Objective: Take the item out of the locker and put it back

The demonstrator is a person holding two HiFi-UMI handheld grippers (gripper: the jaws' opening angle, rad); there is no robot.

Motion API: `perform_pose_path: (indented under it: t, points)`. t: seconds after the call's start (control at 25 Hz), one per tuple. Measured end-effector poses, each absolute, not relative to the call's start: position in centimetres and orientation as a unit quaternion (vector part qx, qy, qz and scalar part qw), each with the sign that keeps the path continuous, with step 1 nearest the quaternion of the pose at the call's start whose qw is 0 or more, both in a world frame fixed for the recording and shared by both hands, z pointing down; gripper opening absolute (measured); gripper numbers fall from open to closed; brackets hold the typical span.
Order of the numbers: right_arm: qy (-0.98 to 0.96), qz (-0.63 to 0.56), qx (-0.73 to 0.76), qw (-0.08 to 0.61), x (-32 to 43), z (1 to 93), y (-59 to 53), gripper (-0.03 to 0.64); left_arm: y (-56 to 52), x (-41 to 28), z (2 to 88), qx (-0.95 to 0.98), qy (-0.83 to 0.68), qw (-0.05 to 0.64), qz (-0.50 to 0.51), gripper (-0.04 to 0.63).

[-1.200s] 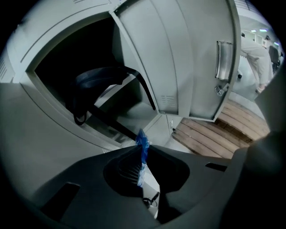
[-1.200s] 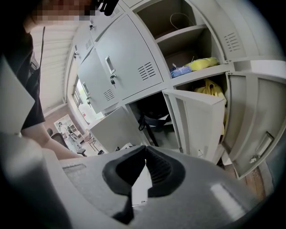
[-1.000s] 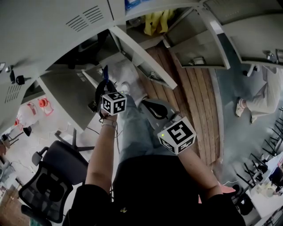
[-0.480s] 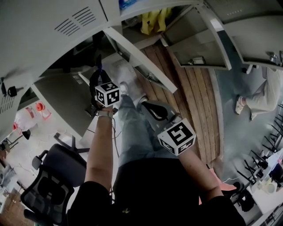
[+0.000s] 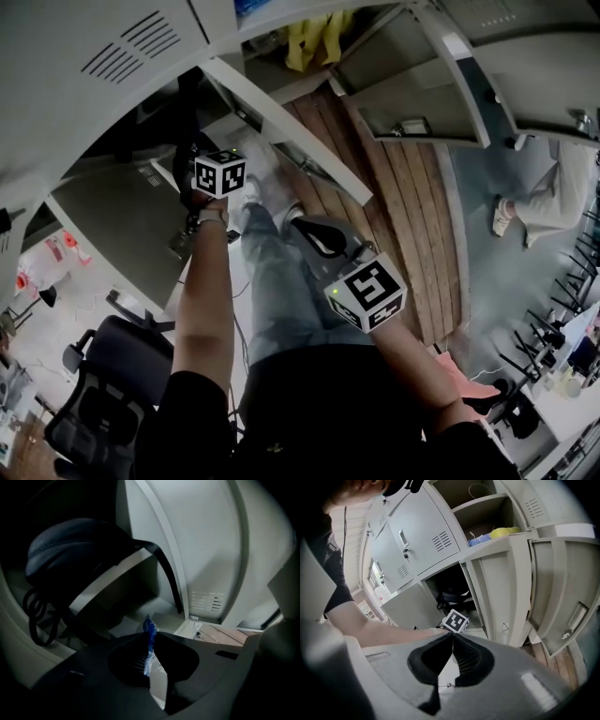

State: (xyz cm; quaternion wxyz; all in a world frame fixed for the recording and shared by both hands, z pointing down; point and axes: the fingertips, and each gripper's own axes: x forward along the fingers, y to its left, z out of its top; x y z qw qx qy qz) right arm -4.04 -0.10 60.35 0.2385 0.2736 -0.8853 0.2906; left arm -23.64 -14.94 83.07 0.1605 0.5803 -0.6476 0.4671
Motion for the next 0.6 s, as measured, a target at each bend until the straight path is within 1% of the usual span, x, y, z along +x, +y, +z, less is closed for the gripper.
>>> perform_pose_path:
  t: [0.32,0.52,0.6]
  points:
    - [-0.879,0.300,0.278,0.246,-3.6,61.7,0.1,0.000,-15.7,-25.3,88.5,0.555,-0.631,0.189,0.509,0.044]
    - [-0.876,0.303,0.279,0.250,-3.5,62.2,0.3,0.000,-16.0,-25.1,90.1,0.549,-0.629,0.204,0.511,0.075]
    - [-0.875,0.304,0.279,0.252,-3.3,62.4,0.4,0.000,-16.1,-25.2,90.6,0.547,-0.628,0.211,0.512,0.103]
